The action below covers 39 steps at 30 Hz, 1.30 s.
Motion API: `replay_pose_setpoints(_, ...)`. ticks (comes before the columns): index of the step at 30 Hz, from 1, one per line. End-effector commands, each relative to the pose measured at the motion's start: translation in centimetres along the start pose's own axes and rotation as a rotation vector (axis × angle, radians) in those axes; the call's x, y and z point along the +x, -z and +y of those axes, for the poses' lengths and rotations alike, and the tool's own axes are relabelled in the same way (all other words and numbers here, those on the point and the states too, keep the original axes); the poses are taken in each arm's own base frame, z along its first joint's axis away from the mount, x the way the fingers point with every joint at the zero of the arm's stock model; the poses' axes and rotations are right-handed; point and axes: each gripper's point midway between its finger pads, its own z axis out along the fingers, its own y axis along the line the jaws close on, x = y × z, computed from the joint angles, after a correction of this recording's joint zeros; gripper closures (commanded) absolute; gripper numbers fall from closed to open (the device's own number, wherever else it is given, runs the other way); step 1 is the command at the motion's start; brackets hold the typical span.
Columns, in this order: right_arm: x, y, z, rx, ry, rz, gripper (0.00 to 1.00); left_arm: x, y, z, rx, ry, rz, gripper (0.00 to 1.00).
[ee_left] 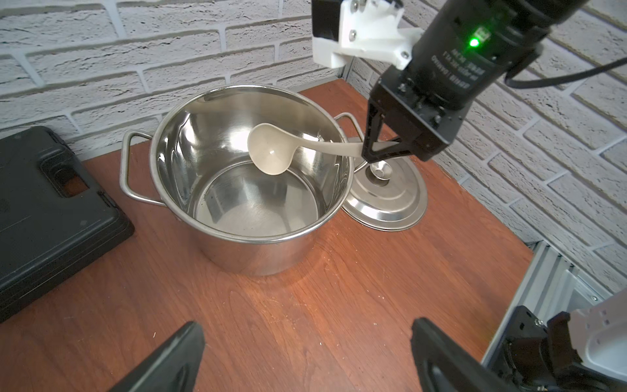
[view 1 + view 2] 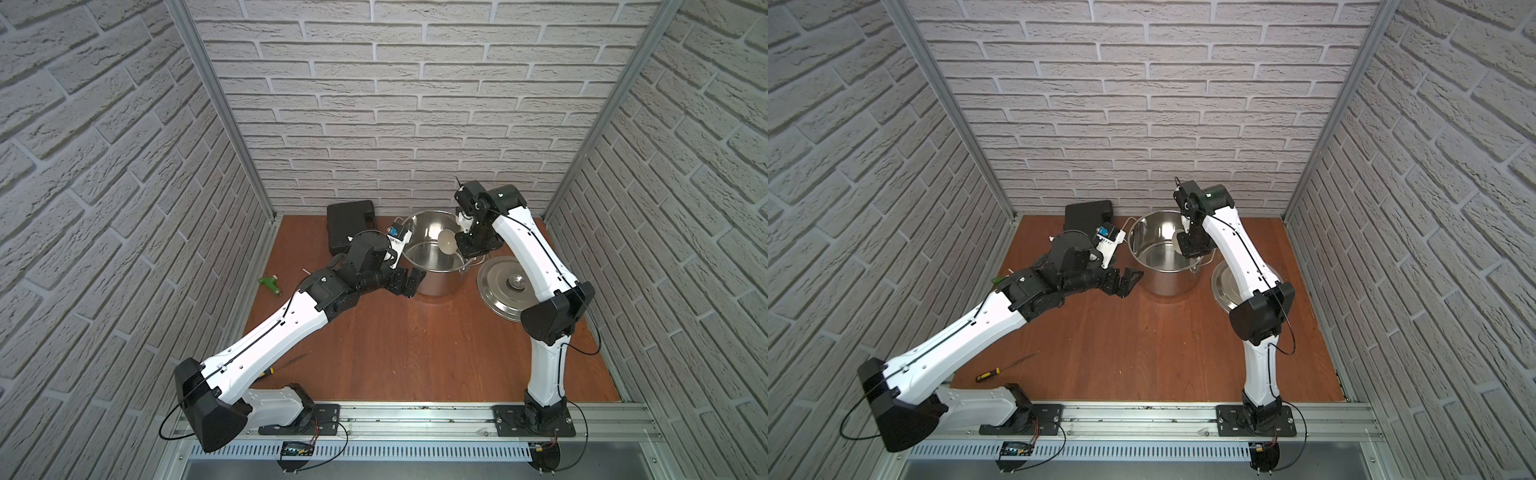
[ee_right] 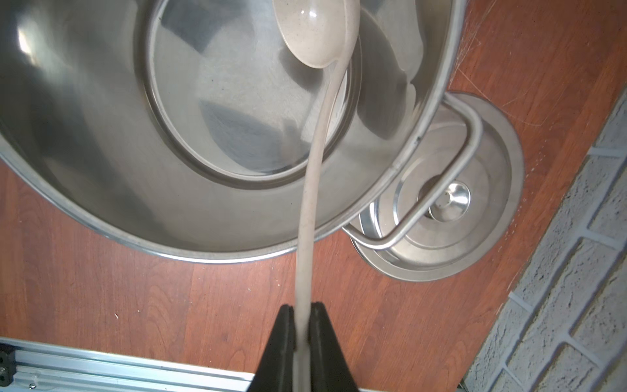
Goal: Stir the soup with a spoon
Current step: Stir the soup in the pan with a stick.
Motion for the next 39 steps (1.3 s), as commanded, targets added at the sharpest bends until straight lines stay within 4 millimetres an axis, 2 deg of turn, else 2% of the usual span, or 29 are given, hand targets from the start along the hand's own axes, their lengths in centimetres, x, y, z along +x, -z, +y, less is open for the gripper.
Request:
replay_pose_setpoints(1, -0.9, -0.1, 1.3, -0.031, -0.005, -0.008, 0.98, -0.8, 1.1, -0.3, 0.004, -0.024, -0.044, 0.02)
replay_pose_setpoints(7, -1.3, -0.5, 4.3, -0.101, 0.012, -0.013, 0.98, -0.8, 1.1, -0.3, 0.004, -0.018, -0.042, 0.02)
replay_pose_setpoints(11, -0.3, -0.4, 4.8, -0.092, 0.037, 0.006, 0.98, -0.8, 0.8, -0.3, 0.006, -0.017, -0.038, 0.02)
replay_pose_setpoints(13, 0.5, -0.3, 4.4, -0.077, 0.042, 0.014, 0.98, -0.8, 0.8, -0.3, 0.004, -0.019, -0.041, 0.02)
replay_pose_setpoints(18, 2.4, -0.6, 1.9, -0.004, 0.036, 0.034, 0.98, -1.0, 0.5, -0.4, 0.008, -0.015, -0.042, 0.02)
replay_pose_setpoints(21, 2.8, -0.2, 0.8, -0.011, 0.005, 0.016, 0.98, -1.0, 0.2, -0.4, 0.011, -0.012, -0.040, 0.02)
replay_pose_setpoints(25, 2.2, -0.1, -0.2, -0.013, -0.021, -0.003, 0.98, -1.0, 0.0, -0.4, 0.014, -0.008, -0.042, 0.02)
replay_pose_setpoints(29, 0.5, -0.1, -0.6, -0.004, -0.031, -0.023, 0.98, -1.1, -0.1, -0.5, 0.017, -0.009, -0.040, 0.02)
replay_pose_setpoints(34, -1.5, -1.0, 1.0, -0.049, -0.028, -0.007, 0.98, -1.1, -0.2, -0.5, 0.013, -0.008, -0.040, 0.02)
replay_pose_setpoints(39, -2.1, -1.0, 4.2, -0.092, 0.022, -0.028, 0.98, -1.0, -0.3, -0.4, 0.009, -0.003, -0.039, 0.02)
